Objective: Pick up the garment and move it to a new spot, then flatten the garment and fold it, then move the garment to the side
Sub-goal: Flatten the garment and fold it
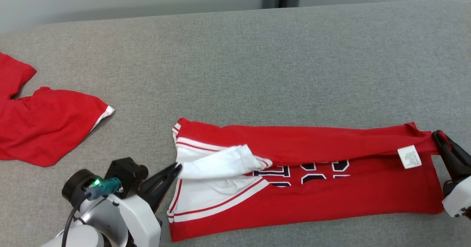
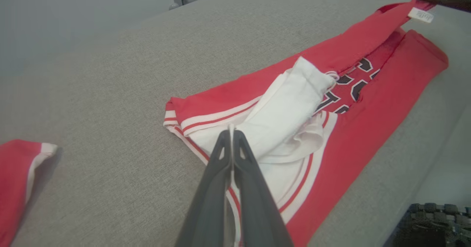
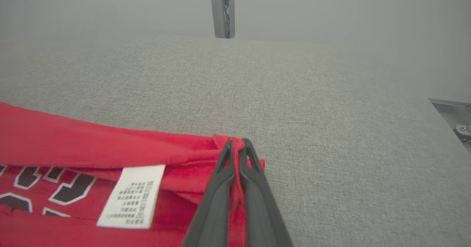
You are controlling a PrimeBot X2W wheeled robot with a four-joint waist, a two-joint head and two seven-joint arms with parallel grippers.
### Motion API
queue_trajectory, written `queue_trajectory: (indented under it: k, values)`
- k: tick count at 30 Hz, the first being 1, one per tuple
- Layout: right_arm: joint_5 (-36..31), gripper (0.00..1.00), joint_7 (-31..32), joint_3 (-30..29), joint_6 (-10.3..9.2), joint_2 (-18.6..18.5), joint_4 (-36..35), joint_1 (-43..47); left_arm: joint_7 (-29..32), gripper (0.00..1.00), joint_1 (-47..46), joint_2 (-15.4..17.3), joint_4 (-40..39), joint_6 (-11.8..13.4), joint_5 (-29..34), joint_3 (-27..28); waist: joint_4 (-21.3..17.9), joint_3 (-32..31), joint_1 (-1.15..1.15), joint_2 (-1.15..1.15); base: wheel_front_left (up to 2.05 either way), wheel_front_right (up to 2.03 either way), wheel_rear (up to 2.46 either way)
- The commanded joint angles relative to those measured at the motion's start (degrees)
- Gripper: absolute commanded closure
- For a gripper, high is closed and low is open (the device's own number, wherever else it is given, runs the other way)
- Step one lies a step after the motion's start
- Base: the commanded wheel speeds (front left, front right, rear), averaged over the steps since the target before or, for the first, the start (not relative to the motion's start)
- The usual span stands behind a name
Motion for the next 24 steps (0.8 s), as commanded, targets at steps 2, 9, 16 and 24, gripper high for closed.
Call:
queue_trajectory:
  k: [2, 9, 16, 24]
  values:
    - [0.63, 1.00, -0.30, 1.04, -0.03, -1.20, -0.45, 0.93, 0.79, 1.00, 0.94, 0.53, -0.52, -0.68, -0.48, -0.61, -0.42, -0.36, 0.00, 0.00, 0.00, 0.00, 0.00]
    - [8.64, 0.00, 3.00, 4.83, -0.03, -2.59, -1.24, 2.24, 3.82, 1.00, 1.76, 1.85, -1.47, -1.80, -1.19, -2.50, -1.00, -1.11, 0.00, 0.00, 0.00, 0.00, 0.00]
    - [12.59, 0.00, 3.30, 4.34, -0.02, -5.08, -1.13, 2.96, 5.35, 0.00, 2.31, 2.79, -2.23, -1.64, -1.75, -3.21, -1.32, -1.82, 0.00, 0.00, 0.00, 0.00, 0.00]
    - [12.07, 0.00, 0.94, 0.08, -0.02, -1.96, 2.11, 1.25, 1.13, 0.00, 1.48, 0.89, -2.09, 0.83, -2.08, -0.11, -1.63, -2.74, 0.00, 0.00, 0.00, 0.00, 0.00]
